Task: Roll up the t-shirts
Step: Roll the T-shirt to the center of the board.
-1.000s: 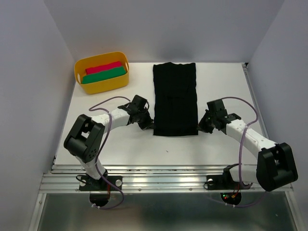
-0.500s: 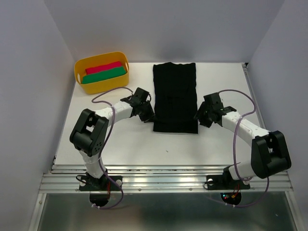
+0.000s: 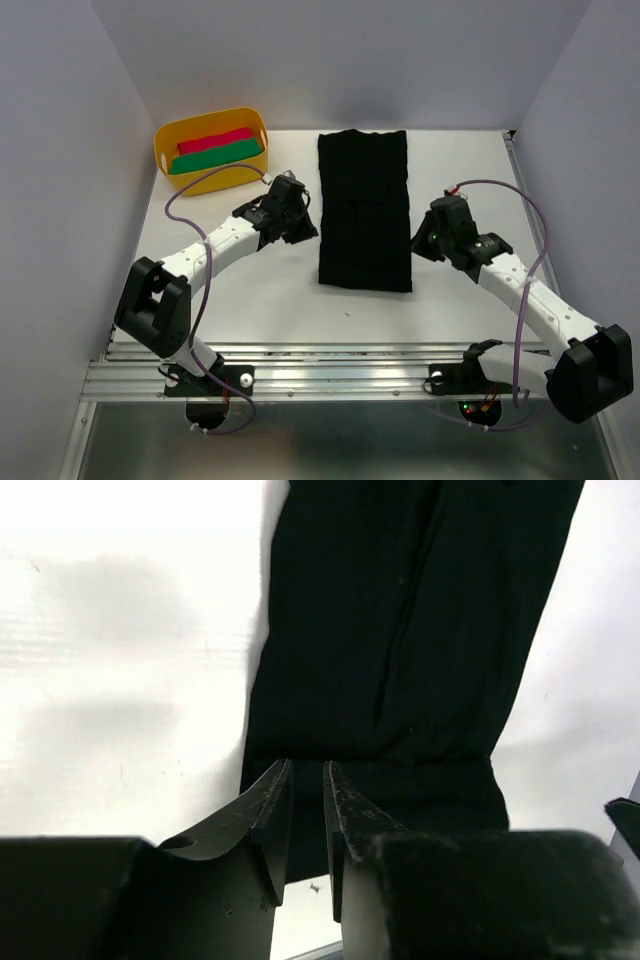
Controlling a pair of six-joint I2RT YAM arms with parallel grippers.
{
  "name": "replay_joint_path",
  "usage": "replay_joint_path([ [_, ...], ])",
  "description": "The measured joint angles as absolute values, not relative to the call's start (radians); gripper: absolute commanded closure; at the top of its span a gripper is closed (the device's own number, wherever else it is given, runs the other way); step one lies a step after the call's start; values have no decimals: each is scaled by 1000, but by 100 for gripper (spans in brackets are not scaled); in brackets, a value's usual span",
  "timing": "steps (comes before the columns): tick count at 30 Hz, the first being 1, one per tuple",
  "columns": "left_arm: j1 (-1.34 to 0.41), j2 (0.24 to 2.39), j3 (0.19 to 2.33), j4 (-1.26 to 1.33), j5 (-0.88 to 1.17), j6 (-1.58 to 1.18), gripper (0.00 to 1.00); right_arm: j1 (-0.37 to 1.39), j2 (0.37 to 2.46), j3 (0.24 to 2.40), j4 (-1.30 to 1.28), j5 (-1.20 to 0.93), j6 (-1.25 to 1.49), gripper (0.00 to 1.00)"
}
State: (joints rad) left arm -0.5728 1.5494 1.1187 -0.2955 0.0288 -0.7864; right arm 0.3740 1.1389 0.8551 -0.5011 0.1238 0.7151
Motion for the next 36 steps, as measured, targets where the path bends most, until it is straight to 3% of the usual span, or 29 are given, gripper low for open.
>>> replay_joint_path([
  [7,-647,1487,1015,-310,34,-807,73,560,1134,816,-535,30,703,79],
  [12,-666,1426,925,-325,62,-826,71,570,1124,759,-562,44,733,73],
  [22,-716,1325,736,-268,132,-891,70,570,1117,641,-549,47,829,75],
  [29,-730,1387,763,-187,158,-885,74,570,1280,647,-488,96,830,76],
  [36,-740,1550,801,-77,182,-868,76,570,1311,641,-460,140,826,77],
])
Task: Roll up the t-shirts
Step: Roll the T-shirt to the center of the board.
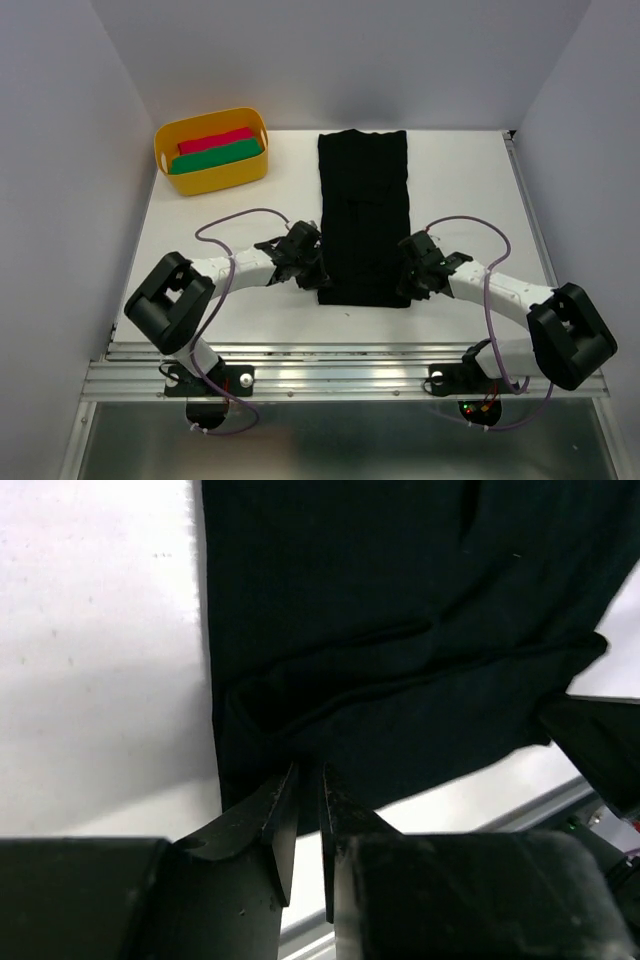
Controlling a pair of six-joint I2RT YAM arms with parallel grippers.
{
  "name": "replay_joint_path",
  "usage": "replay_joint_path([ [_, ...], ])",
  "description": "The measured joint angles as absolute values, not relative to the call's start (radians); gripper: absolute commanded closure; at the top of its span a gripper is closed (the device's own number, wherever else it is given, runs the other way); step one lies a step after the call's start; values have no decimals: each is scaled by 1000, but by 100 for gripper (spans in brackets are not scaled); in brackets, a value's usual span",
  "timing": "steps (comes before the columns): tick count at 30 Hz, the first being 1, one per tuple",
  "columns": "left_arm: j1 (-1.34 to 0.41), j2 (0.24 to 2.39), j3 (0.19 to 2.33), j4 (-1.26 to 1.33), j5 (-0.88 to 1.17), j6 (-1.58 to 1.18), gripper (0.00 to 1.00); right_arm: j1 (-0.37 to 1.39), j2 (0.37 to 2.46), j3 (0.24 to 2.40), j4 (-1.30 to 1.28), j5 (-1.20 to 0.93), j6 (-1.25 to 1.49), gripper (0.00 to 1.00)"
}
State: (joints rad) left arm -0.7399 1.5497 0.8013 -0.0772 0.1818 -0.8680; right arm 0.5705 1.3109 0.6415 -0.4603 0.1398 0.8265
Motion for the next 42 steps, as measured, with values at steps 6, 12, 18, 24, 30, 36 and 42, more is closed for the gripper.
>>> replay_joint_path([
  [6,-739,1641,804,-6,211,-864,79,570,1304,611,-405,137,827,78],
  [12,-741,1633,777,39,214,-864,79,570,1303,601,-373,120,819,80],
  [18,-742,1505,683,-11,166,-882,77,570,1276,572,-348,89,826,80],
  [24,-746,1399,660,-100,120,-889,74,571,1190,537,-411,75,843,76],
  [30,-746,1354,661,-144,98,-896,60,571,1086,565,-546,115,863,55],
  [36,-746,1345,657,-150,103,-912,37,571,1008,575,-593,165,910,44],
  [42,-747,1345,601,-120,121,-937,42,571,976,470,-572,148,974,44],
])
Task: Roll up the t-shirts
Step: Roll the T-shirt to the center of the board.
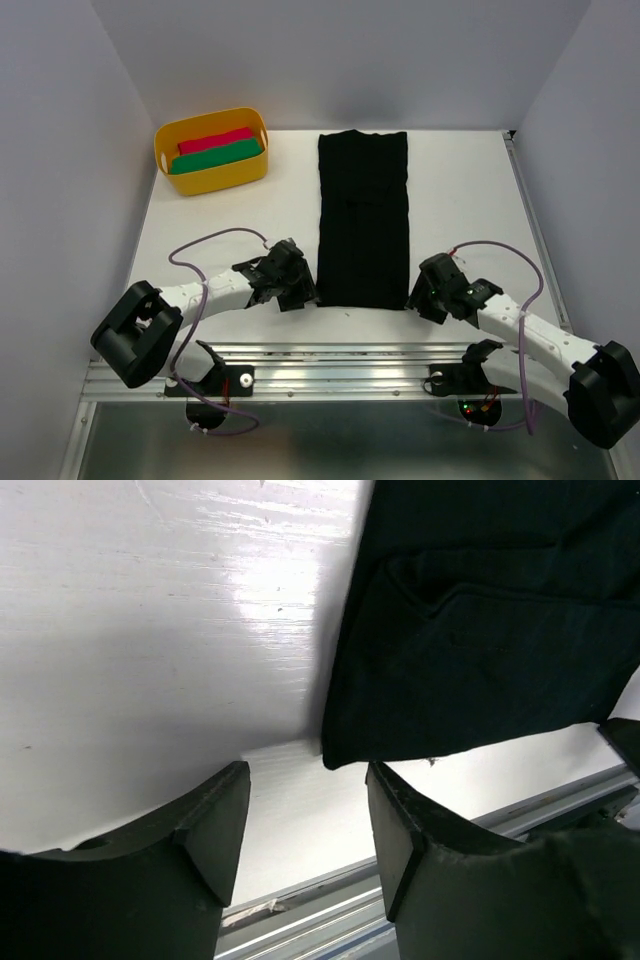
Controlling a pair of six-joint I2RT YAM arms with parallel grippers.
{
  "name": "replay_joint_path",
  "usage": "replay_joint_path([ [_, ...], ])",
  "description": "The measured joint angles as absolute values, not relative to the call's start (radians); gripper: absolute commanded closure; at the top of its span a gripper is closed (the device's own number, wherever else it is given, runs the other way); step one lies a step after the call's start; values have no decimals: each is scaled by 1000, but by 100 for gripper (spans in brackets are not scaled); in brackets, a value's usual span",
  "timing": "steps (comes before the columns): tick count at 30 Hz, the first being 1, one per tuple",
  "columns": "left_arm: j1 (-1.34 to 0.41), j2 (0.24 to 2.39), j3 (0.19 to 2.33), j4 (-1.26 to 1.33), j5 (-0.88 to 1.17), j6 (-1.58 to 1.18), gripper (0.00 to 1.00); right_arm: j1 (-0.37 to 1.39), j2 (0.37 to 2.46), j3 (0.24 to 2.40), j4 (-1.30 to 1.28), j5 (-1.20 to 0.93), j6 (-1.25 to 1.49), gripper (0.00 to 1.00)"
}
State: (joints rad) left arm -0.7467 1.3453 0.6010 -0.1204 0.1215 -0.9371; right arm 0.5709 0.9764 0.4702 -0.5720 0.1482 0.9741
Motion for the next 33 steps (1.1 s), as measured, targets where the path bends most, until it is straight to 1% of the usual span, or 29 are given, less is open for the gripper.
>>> replay_joint_path([
  [2,-747,1348,588,-112,128,-945,45,571,959,437,-566,142,992,45],
  [4,-747,1353,586,-98,135,-951,50,571,952,427,-558,140,1007,47],
  [8,-750,1377,583,-66,152,-959,54,571,958,427,-526,136,1022,53],
  [9,-752,1382,583,-57,157,-961,57,571,962,426,-517,136,1024,56],
  [11,-757,1388,582,-45,162,-965,58,571,966,425,-509,136,1026,59],
  [12,-758,1391,582,-42,163,-965,60,571,970,425,-505,136,1026,62],
  [15,-760,1396,582,-38,169,-968,63,571,982,425,-494,134,1026,67],
  [22,-762,1409,582,-26,176,-972,65,571,992,425,-485,123,1025,67],
  [23,-762,1411,582,-25,177,-972,67,571,992,425,-485,120,1025,67],
  [24,-762,1412,582,-23,179,-974,72,571,992,425,-485,118,1025,70],
  [26,-762,1413,582,-21,180,-978,79,571,992,425,-484,111,1026,75],
  [27,-763,1418,582,-21,180,-978,88,571,992,425,-484,109,1025,83],
  [29,-763,1425,582,-20,179,-978,99,571,992,425,-480,106,1026,89],
  [30,-764,1427,584,-19,181,-979,100,571,992,425,-479,104,1026,94],
  [31,-764,1428,586,-20,179,-979,100,571,992,425,-477,104,1026,97],
  [32,-764,1429,588,-22,179,-979,100,571,992,425,-475,105,1026,99],
  [33,-764,1431,591,-25,179,-979,100,571,992,425,-472,105,1026,99],
])
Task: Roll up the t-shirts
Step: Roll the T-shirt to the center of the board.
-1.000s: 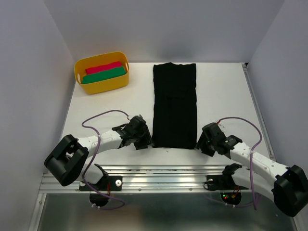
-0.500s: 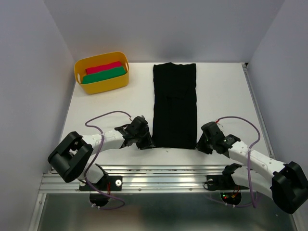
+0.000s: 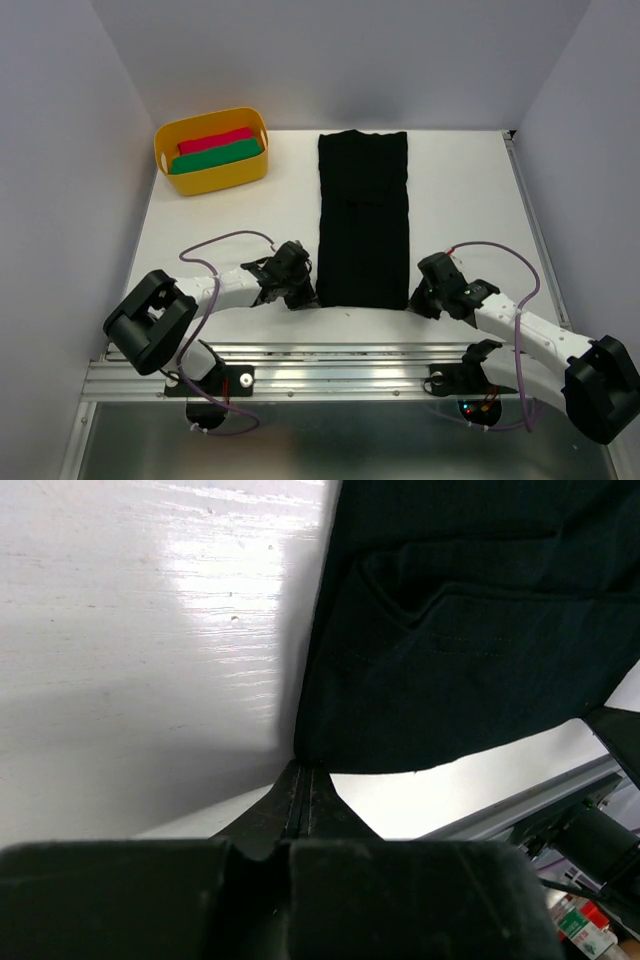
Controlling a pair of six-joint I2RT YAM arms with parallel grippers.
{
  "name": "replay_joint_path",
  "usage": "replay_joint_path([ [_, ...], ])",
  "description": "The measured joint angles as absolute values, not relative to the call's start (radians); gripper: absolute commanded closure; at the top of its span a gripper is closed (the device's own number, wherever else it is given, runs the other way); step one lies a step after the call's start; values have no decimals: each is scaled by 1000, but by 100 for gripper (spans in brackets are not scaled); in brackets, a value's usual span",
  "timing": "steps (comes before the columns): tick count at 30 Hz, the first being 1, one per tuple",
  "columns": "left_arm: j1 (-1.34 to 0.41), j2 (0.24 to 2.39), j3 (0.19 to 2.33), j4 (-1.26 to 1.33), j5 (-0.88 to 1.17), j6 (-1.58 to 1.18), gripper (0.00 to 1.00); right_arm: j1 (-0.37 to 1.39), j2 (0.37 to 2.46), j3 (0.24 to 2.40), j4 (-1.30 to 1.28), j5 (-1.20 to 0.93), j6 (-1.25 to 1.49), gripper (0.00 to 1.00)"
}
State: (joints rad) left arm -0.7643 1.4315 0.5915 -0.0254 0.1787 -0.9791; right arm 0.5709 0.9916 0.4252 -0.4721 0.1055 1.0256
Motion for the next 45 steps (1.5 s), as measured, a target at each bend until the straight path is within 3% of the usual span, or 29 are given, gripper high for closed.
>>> replay_joint_path([
  [24,-731,1441,780,-186,134,-940,100,570,1007,552,-471,211,997,99],
  [45,-642,1579,936,-233,183,-854,100,468,1182,712,-469,228,885,99],
])
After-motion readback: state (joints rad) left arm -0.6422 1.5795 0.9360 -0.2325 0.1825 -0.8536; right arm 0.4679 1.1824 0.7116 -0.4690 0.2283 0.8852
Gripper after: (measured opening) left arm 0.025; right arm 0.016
